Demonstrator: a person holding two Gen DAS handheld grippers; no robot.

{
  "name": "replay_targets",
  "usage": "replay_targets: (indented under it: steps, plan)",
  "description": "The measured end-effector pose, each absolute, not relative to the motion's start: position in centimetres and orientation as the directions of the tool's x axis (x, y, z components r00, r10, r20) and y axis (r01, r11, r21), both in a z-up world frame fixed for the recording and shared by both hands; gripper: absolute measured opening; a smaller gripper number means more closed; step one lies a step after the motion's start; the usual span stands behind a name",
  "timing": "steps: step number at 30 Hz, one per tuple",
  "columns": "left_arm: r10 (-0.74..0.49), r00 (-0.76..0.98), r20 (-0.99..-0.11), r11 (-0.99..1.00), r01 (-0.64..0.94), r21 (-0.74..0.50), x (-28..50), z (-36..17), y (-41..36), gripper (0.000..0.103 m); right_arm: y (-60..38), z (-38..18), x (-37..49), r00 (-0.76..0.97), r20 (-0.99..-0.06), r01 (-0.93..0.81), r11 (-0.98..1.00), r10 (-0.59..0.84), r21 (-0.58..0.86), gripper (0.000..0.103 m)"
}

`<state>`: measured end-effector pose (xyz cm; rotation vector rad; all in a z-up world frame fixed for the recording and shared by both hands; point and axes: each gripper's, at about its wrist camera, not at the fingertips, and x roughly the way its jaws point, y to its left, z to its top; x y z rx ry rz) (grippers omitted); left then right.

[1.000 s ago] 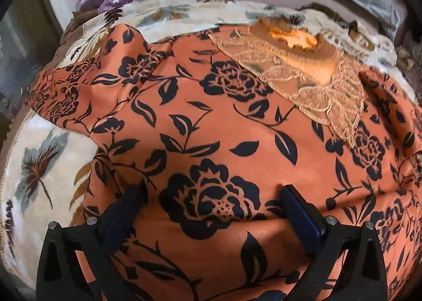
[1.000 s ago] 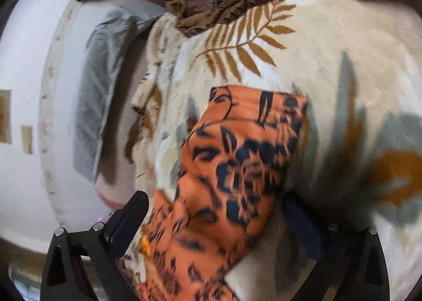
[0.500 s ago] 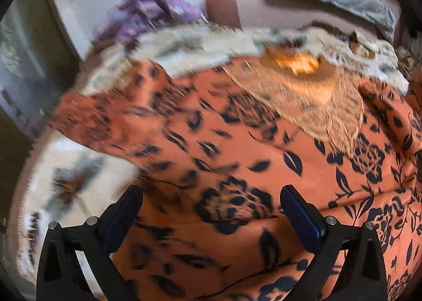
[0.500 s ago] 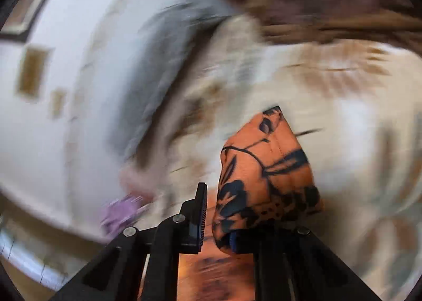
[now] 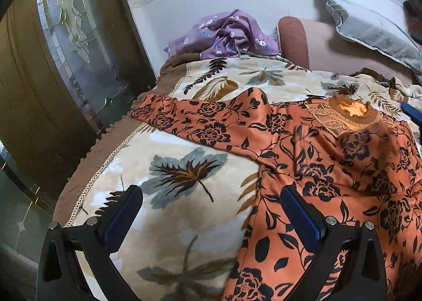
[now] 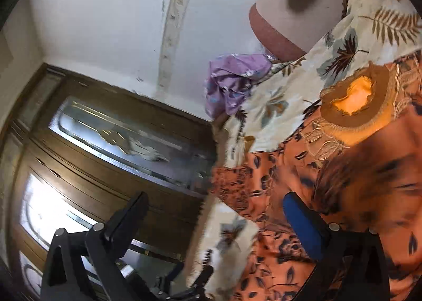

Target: Fold small clothes

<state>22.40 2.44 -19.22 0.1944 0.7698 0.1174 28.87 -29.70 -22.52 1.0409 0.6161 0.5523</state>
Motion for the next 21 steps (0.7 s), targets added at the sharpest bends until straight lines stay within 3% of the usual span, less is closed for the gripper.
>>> replay_targets:
  steps: [2, 6, 9, 11, 13, 14, 15, 17, 20, 21]
  plan:
    - [0.151, 0.705, -0.693, 0.98, -0.015, 0.199, 22.6, -18.8, 2.2, 0.103, -31.6, -21.9, 26.5, 0.76, -0.23, -0.097, 0.456, 0.608, 0.884, 0.103]
    - [0.074, 0.682, -0.727, 0.987, 0.054, 0.151, 24.3, -18.6, 0.5, 0.103, -35.0, -20.3, 22.3, 0.803, -0.441, 0.075, 0.667, 0.401, 0.742, 0.101]
    - [0.014, 0.678, -0.735, 0.988, 0.102, 0.113, 26.3, -18.4, -1.3, 0.103, -36.7, -21.0, 20.2, 0.787, -0.559, 0.168, 0.781, 0.261, 0.601, 0.086]
    - [-0.096, 0.627, -0.773, 0.983, 0.183, 0.026, 28.7, -19.0, -2.7, 0.102, -38.5, -22.6, 20.0, 0.741, -0.64, 0.234, 0.816, 0.202, 0.528, 0.077]
    - [-0.101, 0.58, -0.809, 0.986, 0.168, -0.002, 31.1, -20.1, -3.2, 0.082, -40.1, -25.1, 20.5, 0.699, -0.678, 0.26, 0.803, 0.226, 0.536, 0.067]
    - [-0.087, 0.559, -0.824, 0.988, 0.154, 0.001, 32.1, -20.7, -3.4, 0.063, -40.5, -26.2, 20.6, 0.68, -0.699, 0.278, 0.803, 0.224, 0.527, 0.062]
    - [-0.087, 0.525, -0.847, 0.99, 0.141, -0.014, 33.2, -21.6, -3.3, 0.052, -41.0, -27.2, 20.6, 0.649, -0.729, 0.299, 0.807, 0.22, 0.51, 0.062]
    - [-0.108, 0.505, -0.856, 0.99, 0.135, -0.045, 33.8, -22.5, -3.3, 0.05, -41.5, -28.6, 20.9, 0.615, -0.752, 0.322, 0.795, 0.237, 0.513, 0.062]
    - [-0.079, 0.508, -0.858, 0.987, 0.162, 0.005, 34.1, -23.6, -4.9, 0.05, -42.3, -30.2, 21.5, 0.6, -0.749, 0.342, 0.757, 0.281, 0.557, 0.062]
    - [-0.075, 0.501, -0.862, 0.983, 0.181, 0.02, 34.4, -23.9, -5.5, 0.056, -42.5, -30.3, 21.5, 0.595, -0.752, 0.355, 0.747, 0.284, 0.563, 0.062]
